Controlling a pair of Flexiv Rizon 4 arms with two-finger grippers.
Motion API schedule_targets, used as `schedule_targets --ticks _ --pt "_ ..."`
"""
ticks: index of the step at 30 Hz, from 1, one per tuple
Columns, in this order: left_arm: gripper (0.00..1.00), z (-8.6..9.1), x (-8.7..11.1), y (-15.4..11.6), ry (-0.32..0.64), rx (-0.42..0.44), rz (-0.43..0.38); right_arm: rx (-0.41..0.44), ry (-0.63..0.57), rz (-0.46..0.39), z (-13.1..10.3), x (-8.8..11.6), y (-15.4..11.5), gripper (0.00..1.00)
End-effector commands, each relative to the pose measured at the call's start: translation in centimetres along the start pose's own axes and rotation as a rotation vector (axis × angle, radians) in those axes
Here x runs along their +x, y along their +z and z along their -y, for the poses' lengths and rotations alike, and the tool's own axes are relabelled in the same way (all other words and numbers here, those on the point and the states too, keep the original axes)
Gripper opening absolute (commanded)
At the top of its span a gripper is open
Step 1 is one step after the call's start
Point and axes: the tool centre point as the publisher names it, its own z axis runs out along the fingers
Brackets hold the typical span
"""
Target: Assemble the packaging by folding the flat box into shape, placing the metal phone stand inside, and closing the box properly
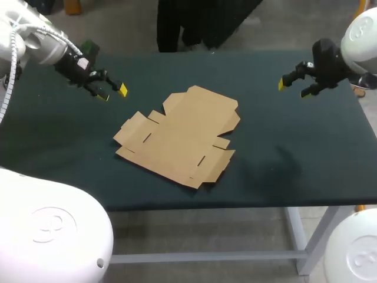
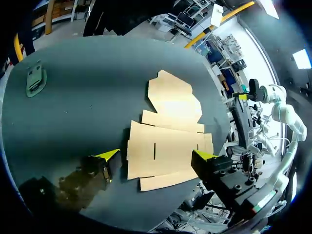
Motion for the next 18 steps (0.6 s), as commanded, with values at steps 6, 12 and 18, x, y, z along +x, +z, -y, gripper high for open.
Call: schedule_targets --ticks 6,12,18 --pt "1.00 -0.3 -0.8 1.2 -0.014 -0.146 -0.038 0.009 0.055 -0.031 1.3 -0.8 0.6 1.00" --pt "1.00 -0.3 -0.8 1.2 -0.014 -0.146 -0.038 0.009 0.055 -0.031 1.3 -0.8 0.6 1.00" --pt "1.00 -0.4 -2.6 2.4 0.025 -0.160 -0.113 0.051 0.068 -0.079 2.0 0.4 1.3 1.00"
